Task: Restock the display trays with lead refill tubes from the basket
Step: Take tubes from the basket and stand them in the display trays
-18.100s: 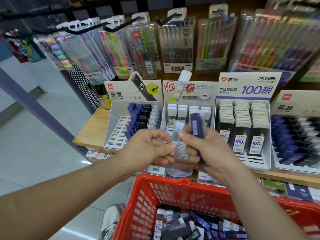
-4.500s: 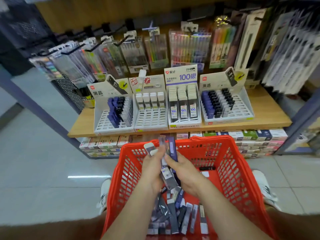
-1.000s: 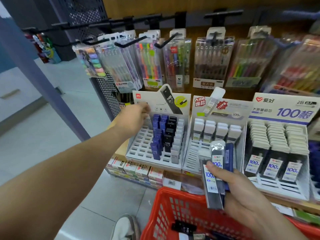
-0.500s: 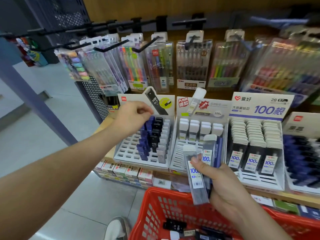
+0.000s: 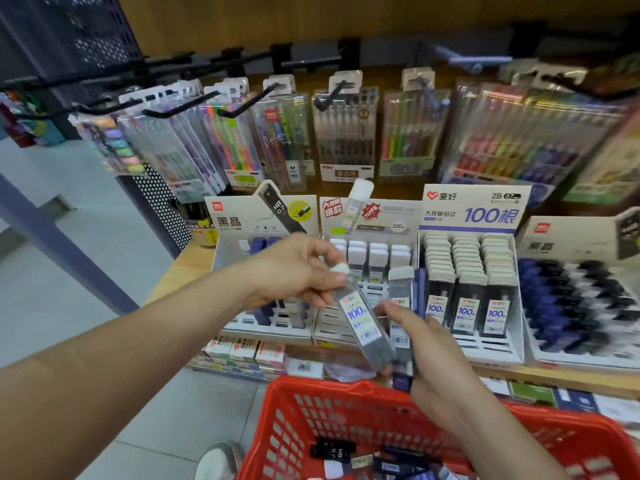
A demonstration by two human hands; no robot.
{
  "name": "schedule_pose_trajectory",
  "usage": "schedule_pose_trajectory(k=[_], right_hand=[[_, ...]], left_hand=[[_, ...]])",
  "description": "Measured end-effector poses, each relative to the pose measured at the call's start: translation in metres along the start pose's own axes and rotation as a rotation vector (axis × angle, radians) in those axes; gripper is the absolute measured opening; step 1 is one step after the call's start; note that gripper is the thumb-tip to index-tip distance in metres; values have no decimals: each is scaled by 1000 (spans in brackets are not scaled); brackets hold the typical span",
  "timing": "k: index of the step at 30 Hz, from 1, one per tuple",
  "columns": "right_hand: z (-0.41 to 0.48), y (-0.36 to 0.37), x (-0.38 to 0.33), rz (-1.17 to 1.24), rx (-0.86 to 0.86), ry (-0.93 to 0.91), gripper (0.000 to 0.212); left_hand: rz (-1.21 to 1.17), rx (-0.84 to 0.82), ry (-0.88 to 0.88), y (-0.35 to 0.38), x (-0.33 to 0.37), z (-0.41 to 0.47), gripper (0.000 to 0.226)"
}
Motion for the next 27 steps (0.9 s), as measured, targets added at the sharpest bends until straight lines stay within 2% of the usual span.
schedule_pose_trajectory(k=[2, 6, 8, 10, 13, 16, 20, 24, 27], right_hand=[[-1, -15, -5, 58, 13, -21, 48], [-9, -52, -33, 16, 19, -137, 52], [-14, -71, -53, -9, 41, -204, 37], [-20, -90, -73, -2, 84, -274, 24], [-28, -118, -86, 112, 187, -336, 22], [-29, -141, -83, 226, 243, -331, 19], [-25, -165, -86, 386, 235, -334, 15], [-22, -175, -90, 509, 173, -336, 20], [-23, -173, -94, 563, 164, -342, 22]], left_hand=[[-47, 99, 59, -9, 14, 3, 12], [-14, 272, 217, -6, 49, 8, 12], [66, 309, 276, 13, 65, 14, 13], [176, 319, 336, 38, 77, 19, 16], [406, 289, 435, 81, 86, 26, 11], [582, 289, 464, 115, 83, 32, 11], [624, 290, 433, 143, 74, 39, 16], [620, 338, 445, 155, 77, 43, 19], [629, 330, 452, 159, 82, 44, 14]])
Point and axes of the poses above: each hand's wrist, its own z-axis towards the middle knuckle, its own y-axis out of the palm, x = y × z, the point moved 7 cm from there along z, towards the middle knuckle, and after that the axes turned 5 degrees about -y, right-handed, at the moved point
